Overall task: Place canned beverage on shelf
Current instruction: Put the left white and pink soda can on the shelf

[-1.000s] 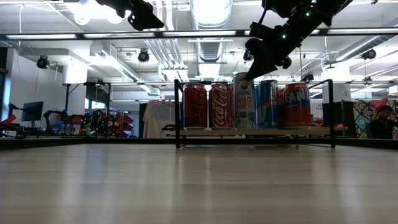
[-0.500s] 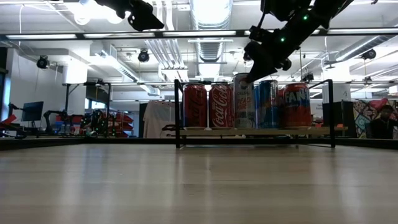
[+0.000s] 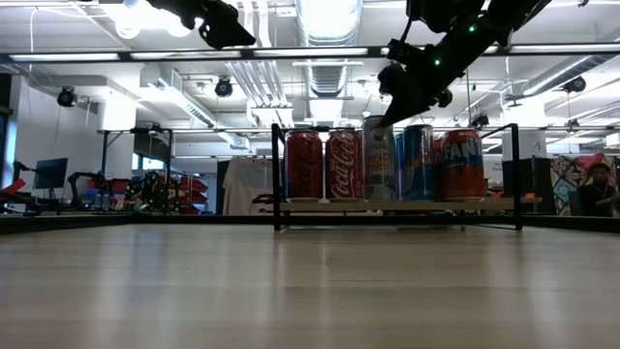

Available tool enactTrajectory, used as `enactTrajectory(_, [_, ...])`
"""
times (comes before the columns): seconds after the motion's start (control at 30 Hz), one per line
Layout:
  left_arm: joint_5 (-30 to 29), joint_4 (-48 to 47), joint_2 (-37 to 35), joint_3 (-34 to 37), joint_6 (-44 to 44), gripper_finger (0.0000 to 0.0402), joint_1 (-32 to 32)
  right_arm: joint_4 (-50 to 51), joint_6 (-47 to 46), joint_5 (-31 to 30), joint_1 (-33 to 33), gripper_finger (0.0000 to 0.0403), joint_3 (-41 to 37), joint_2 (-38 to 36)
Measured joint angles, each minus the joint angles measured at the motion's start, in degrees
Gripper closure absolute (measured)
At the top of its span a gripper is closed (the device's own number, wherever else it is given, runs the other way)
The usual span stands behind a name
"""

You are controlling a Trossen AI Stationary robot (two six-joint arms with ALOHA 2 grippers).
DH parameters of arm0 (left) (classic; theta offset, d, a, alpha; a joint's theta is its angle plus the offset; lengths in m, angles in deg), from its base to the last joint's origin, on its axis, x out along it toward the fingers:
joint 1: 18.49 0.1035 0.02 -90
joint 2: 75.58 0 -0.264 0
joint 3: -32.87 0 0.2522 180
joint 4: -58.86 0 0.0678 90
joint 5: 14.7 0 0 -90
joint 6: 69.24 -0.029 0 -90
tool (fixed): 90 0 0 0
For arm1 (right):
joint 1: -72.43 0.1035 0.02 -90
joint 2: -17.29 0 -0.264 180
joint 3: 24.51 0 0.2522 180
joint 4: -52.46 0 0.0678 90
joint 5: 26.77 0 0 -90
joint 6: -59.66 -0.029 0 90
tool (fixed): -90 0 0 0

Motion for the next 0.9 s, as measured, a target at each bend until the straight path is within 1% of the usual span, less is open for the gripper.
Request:
enactTrajectory(0.6, [0.0,-0.11,0.0,0.0,0.44,0.0013,-0.02,-0.05,-0.02,0.46,-0.38,0.0394,0.0,0.02])
enactTrajectory(0.9, [0.0,-0.13,0.0,0.0,0.87,0.0012,-0.02,-1.72,0.74,0.14,-0.51,0.0394,0.0,0.07])
